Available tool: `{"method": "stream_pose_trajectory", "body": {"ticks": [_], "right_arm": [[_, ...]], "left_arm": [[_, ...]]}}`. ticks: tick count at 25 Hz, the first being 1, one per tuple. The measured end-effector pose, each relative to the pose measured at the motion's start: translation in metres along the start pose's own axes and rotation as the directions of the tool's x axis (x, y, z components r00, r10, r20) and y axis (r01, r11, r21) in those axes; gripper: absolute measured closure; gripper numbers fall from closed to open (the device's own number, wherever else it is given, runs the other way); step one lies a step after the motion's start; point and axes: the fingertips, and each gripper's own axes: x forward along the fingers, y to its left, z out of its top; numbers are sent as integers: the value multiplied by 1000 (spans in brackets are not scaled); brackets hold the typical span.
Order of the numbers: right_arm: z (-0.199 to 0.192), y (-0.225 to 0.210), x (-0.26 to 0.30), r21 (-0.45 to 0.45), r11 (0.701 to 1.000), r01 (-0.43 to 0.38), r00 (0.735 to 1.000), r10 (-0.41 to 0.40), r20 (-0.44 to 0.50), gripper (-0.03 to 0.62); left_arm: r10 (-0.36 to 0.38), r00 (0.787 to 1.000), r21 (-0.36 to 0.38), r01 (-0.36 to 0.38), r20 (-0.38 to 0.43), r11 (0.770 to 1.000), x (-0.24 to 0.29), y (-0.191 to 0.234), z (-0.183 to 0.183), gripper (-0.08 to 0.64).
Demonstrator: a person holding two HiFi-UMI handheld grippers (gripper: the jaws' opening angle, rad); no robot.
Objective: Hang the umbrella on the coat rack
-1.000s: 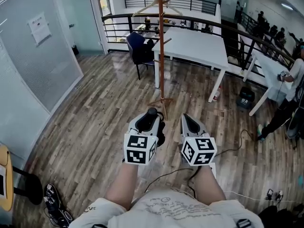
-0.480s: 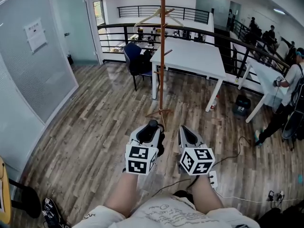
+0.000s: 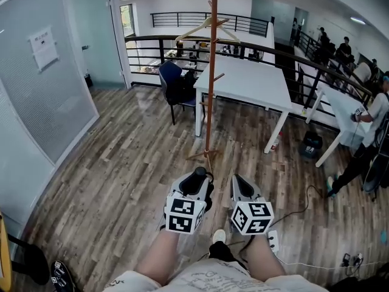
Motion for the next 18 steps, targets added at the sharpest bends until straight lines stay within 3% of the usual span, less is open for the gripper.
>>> {"method": "stream_pose_trajectory", "body": {"ticks": [9,18], "right_arm": [[30,-51,90,-29,999,-34,999,35,19,592],[56,-141,172,-38,998,-44,999,44,20,592]], "left_arm": [[30,1000,13,-30,8,999,94,27,30,416],[49,999,21,-49,21,999,216,36,68,416]]}}
